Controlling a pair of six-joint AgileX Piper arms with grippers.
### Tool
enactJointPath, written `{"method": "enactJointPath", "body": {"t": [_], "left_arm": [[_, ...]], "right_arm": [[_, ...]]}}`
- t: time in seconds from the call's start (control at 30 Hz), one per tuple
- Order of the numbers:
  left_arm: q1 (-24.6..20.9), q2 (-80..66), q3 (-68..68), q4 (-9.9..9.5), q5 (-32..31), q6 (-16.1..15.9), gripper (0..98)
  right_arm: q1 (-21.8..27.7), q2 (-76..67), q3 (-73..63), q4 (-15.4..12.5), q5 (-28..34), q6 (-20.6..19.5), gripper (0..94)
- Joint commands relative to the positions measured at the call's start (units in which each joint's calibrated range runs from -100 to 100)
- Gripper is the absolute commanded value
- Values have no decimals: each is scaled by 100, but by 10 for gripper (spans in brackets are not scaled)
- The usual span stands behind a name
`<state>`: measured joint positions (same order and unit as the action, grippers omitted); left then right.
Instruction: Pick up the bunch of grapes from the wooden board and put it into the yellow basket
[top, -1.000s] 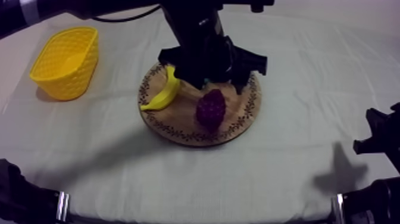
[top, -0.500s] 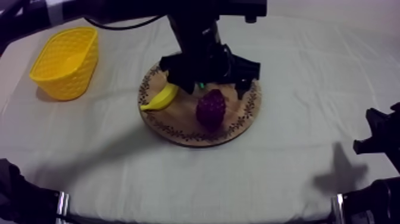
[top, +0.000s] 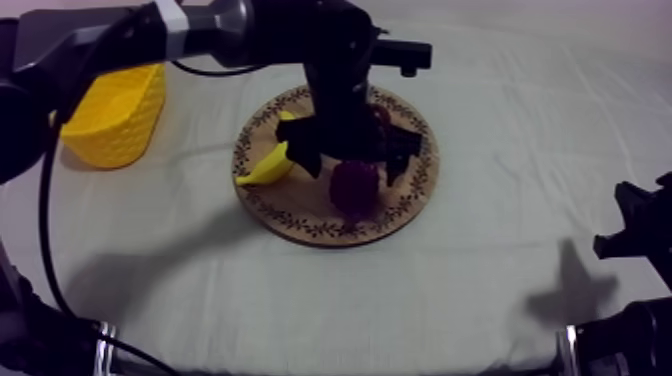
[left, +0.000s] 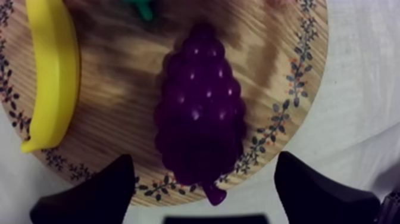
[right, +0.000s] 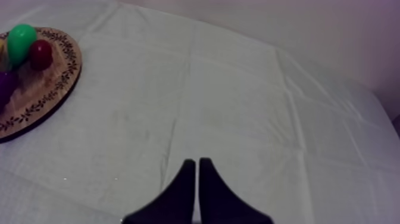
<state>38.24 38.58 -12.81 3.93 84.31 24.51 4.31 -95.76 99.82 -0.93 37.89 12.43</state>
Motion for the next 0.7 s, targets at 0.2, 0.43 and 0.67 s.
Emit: {"method": "enactJointPath", "body": {"t": [0.2,0.43,0.67], "left_arm": [[-38,486,-324,55,189,5,863],[-106,733,-554,203,383,-96,853],[-102,894,-792,245,536,-199,778]], "right_arm": [[-2,0,-4,-2,2,0,3],[-2,0,-4,-2,2,0,3],[-2,0,-4,-2,2,0,3]]}}
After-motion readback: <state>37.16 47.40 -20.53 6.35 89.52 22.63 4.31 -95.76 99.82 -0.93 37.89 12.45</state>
